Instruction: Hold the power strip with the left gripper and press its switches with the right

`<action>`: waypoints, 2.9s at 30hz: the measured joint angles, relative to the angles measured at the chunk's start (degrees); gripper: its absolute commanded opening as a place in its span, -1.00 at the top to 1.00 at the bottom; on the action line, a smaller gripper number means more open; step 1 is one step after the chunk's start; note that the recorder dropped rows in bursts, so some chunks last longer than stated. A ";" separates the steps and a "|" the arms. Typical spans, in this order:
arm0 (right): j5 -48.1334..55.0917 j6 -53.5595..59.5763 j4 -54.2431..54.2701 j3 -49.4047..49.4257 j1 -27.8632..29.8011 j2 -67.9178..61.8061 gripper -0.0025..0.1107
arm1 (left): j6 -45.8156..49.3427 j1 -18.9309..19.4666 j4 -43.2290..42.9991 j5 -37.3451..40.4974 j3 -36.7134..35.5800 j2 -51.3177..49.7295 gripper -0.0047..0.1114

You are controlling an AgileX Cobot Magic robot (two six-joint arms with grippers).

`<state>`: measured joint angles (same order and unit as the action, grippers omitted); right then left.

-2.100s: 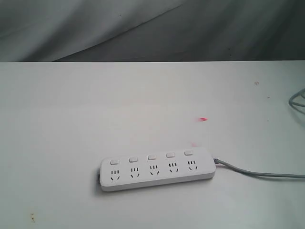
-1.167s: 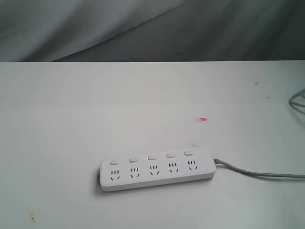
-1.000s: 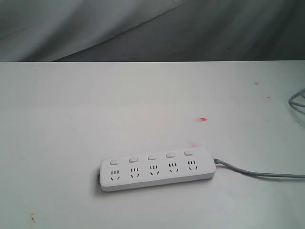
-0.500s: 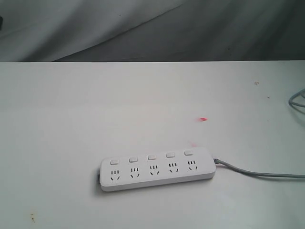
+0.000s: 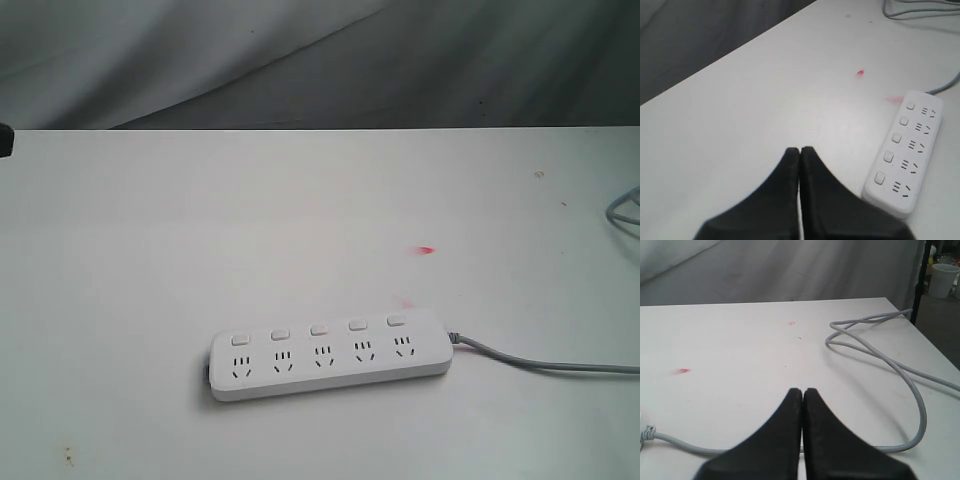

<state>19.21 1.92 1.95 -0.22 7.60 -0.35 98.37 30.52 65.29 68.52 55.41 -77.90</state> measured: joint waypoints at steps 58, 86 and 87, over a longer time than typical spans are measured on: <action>0.00 0.00 0.10 0.00 0.00 0.00 0.96 | 21.18 -31.39 -7.41 -8.10 5.22 -39.35 -0.68; 0.00 0.00 0.10 0.00 0.00 0.00 0.96 | 21.18 -31.48 -9.39 -8.95 5.22 -41.36 -0.67; 0.00 0.00 0.10 0.00 0.00 0.00 0.96 | 21.18 -31.48 -9.39 -8.95 5.22 -41.36 -0.67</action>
<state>19.21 1.92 2.05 -0.22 7.60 -0.35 119.55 -0.96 55.90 59.57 60.63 -119.26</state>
